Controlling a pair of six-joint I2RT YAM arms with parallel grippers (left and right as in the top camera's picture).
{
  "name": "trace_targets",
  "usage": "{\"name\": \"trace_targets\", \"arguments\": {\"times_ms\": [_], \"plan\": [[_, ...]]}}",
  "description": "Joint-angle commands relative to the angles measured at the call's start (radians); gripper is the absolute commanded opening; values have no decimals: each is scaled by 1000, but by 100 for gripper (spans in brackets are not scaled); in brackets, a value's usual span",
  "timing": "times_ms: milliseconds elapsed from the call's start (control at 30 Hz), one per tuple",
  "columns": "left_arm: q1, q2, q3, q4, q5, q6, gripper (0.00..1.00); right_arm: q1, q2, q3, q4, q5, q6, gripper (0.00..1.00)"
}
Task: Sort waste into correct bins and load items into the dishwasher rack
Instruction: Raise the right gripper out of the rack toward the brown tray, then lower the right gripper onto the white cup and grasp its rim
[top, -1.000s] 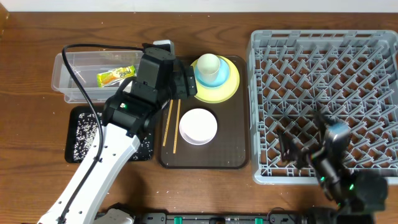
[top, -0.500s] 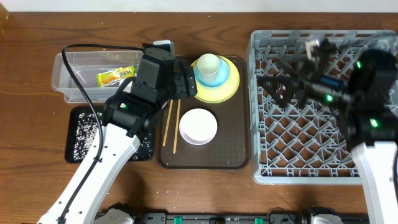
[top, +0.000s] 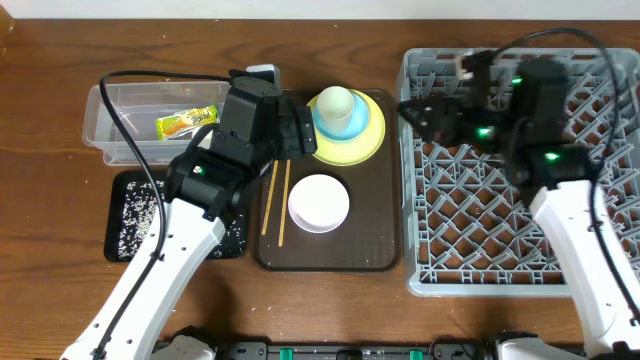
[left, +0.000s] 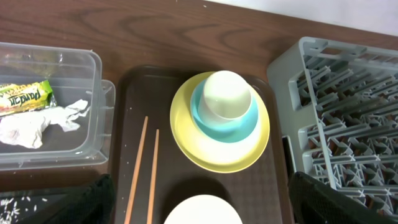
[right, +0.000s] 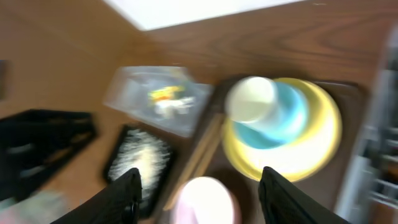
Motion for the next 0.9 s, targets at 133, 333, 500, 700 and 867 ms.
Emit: {"name": "trace_targets", "arguments": {"times_ms": [133,333,500,700,867], "plan": [[13,-11,8,49,-36,17,91,180,16,65,-61,433,-117,59],[174,-143,27,36,21,32,91,271,172,313,-230,519,-236,59],[334,-286,27,-19,75,31,91,346,349,522,-306,595,-316,57],[391,-366,26,-110,74,32,91,392,454,562,-275,595,-342,49],[391,-372,26,-166,75,32,91,429,521,562,-232,596,-426,30]]}}
